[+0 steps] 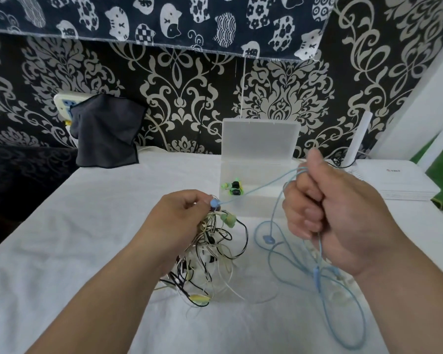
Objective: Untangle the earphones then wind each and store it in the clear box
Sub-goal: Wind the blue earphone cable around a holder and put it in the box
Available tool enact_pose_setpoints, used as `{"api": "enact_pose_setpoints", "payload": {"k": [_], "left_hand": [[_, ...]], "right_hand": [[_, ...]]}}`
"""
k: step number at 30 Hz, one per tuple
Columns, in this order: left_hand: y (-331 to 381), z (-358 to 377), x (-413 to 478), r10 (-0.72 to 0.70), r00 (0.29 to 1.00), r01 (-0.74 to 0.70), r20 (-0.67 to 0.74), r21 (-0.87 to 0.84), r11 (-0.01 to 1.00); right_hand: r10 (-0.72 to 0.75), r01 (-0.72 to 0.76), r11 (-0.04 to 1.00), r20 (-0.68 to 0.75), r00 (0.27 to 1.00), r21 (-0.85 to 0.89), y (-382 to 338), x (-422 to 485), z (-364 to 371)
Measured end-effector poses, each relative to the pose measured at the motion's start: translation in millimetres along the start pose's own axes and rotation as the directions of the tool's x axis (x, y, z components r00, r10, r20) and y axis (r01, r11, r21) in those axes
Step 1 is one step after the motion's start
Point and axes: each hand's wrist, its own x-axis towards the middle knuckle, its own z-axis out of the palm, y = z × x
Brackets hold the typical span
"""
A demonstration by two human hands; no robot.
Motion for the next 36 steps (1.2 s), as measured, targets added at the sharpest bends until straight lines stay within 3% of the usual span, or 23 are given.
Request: {"api": "enact_pose_setpoints", "payload": {"k": [3, 8, 15, 17, 19, 21, 24, 27, 30, 32, 34, 36], "left_hand": [[3, 0, -1, -0.116, 0.992, 0.122, 0.045, -0.165, 0.979], [7, -3, 0, -0.254, 0.954, 0.298, 0.156, -0.444, 0.845], [13, -5, -4, -0.297, 0.931, 0.363, 0.214, -0.445, 0.818], [14, -6, -4, -0.305, 0.943, 0.331, 0.13, -0.428, 0.841], [9, -7, 0, -0.299, 0.953, 0.274, -0.037, -0.307, 0.911], [8, -6, 1, -0.227, 0.962, 0.215, -0.15, -0.091, 0.972], [5, -11, 5, -0.042, 0.969, 0.112, -0.244, 0.277, 0.954], [0, -19, 9, 0.18, 0.935, 0.061, -0.307, 0.635, 0.77], [-5, -17, 6, 0.229, 0.94, 0.108, -0.254, 0.855, 0.508], [-8, -10, 5, 0.347, 0.924, -0.004, -0.158, 0.906, 0.424], [-2, 3, 1, 0.513, 0.858, -0.282, -0.038, 0.8, 0.53], [16, 20, -14, 0.522, 0.844, -0.501, 0.122, 0.526, 0.687]], "right_hand": [[0.017, -0.01, 0.996, -0.079, 0.997, 0.084, -1, 4, -5], [0.053, -0.054, 0.999, -0.24, 0.969, 0.004, 6, 10, -13], [0.15, -0.208, 0.901, -0.175, 0.973, -0.381, 18, 8, -12], [0.165, -0.211, 0.896, -0.149, 0.975, -0.391, 18, 6, -11], [0.141, -0.172, 0.944, -0.125, 0.982, -0.282, 13, 5, -10], [0.103, -0.116, 0.985, -0.106, 0.989, -0.13, 5, 4, -10], [0.088, -0.099, 0.989, -0.094, 0.992, -0.112, -4, 1, -12], [0.135, -0.146, 0.961, -0.062, 0.989, -0.234, -6, -2, -17], [0.199, -0.193, 0.914, -0.02, 0.98, -0.356, -2, -6, -22], [0.232, -0.208, 0.879, 0.002, 0.973, -0.43, 3, -7, -25], [0.255, -0.22, 0.852, 0.009, 0.967, -0.476, 8, -9, -27], [0.27, -0.228, 0.834, 0.011, 0.963, -0.503, 14, -12, -27]]}}
